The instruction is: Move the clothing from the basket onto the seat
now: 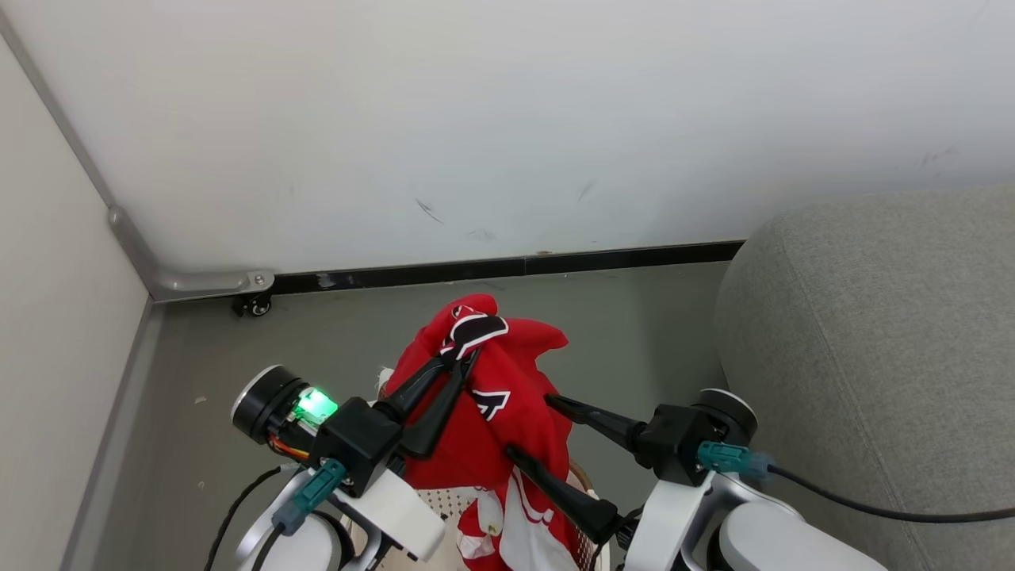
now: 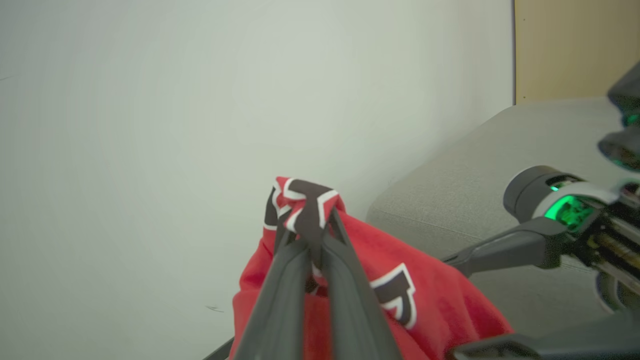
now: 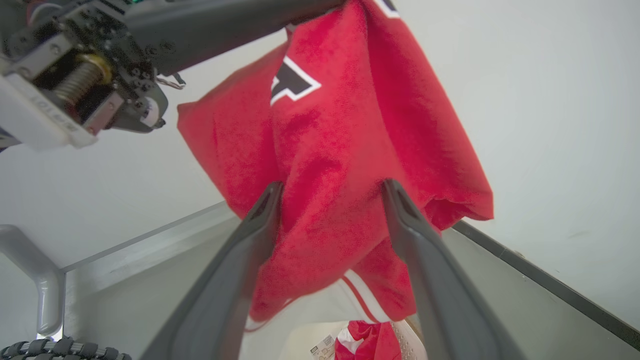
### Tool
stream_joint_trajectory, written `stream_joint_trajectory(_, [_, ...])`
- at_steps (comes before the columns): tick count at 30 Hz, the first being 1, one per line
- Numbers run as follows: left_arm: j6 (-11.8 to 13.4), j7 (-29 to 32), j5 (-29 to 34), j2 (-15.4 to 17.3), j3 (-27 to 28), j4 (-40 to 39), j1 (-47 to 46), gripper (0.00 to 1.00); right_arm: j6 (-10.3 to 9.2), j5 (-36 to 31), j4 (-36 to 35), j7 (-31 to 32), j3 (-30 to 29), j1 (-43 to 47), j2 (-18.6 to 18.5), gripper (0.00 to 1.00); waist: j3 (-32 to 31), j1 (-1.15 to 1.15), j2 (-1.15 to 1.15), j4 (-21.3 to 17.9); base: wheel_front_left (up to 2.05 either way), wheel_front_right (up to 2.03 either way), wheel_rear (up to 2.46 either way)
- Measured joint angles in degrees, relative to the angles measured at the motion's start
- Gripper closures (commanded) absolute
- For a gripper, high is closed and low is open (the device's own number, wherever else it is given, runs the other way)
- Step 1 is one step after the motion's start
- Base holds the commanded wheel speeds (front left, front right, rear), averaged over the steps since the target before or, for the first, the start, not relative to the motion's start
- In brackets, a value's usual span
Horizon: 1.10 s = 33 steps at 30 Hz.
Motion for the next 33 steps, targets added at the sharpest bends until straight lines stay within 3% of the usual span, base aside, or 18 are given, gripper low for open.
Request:
stream_joint_trajectory(7, [0.0, 1.0, -0.4, -1.0, -1.8, -1.3, 0.0, 1.0, 0.0, -0.1, 2.7, -0.1, 0.4, -2.2, 0.2, 0.0, 0.2, 0.0, 0.0, 0.9, 0.0, 0.0, 0.0])
stream_joint_trajectory(8, [0.0, 1.0, -0.6, -1.0, -2.0, -1.5, 0.0, 1.0, 0.0, -0.1, 3.2, -0.3, 0.5, -2.2, 0.4, 0.23, 0.3, 0.0, 0.0, 1.0, 0.0, 0.0, 0.0])
stream_joint_trajectory(9, [0.0, 1.0, -0.6, -1.0, -2.1, -1.6, 0.0, 1.0, 0.0, -0.1, 3.5, -0.3, 0.8, -2.2, 0.5, 0.52, 0.3, 0.0, 0.0, 1.1, 0.0, 0.0, 0.0])
stream_joint_trajectory(10, [0.0, 1.2, -0.6, -1.0, -2.3, -1.8, -0.1, 1.0, 0.0, -0.1, 3.8, -0.4, 1.1, -2.3, 0.6, 0.62, 0.3, 0.0, 0.0, 1.2, 0.0, 0.0, 0.0])
stream_joint_trajectory(12, [0.0, 1.4, -0.7, -1.0, -2.5, -1.9, -0.1, 1.0, 0.0, 0.0, 4.2, -0.7, 1.6, -2.8, 0.9, 0.93, 0.4, 0.0, 0.0, 1.4, 0.0, 0.0, 0.0])
stream_joint_trajectory(13, [0.0, 1.4, -1.0, -1.0, -2.7, -2.0, -0.1, 1.0, 0.0, 0.0, 4.4, -0.8, 1.7, -3.3, 0.9, 1.0, 0.5, 0.0, 0.0, 1.5, 0.0, 0.0, 0.0])
stream_joint_trajectory(23, [0.0, 1.9, -4.1, -0.2, -1.8, -0.7, 0.0, 1.0, 0.0, 2.0, 5.6, -2.5, 2.6, -4.8, 0.7, 1.0, 1.0, 0.0, 0.0, 1.2, 0.0, 0.0, 0.0])
stream_joint_trajectory(33, [-0.1, 1.9, -5.5, 1.0, -1.4, 0.8, 0.3, 1.0, 0.01, 3.8, 6.2, -4.8, -0.3, -5.6, -1.2, 1.0, 1.2, 0.0, 0.0, -0.3, 0.0, 0.0, 0.0])
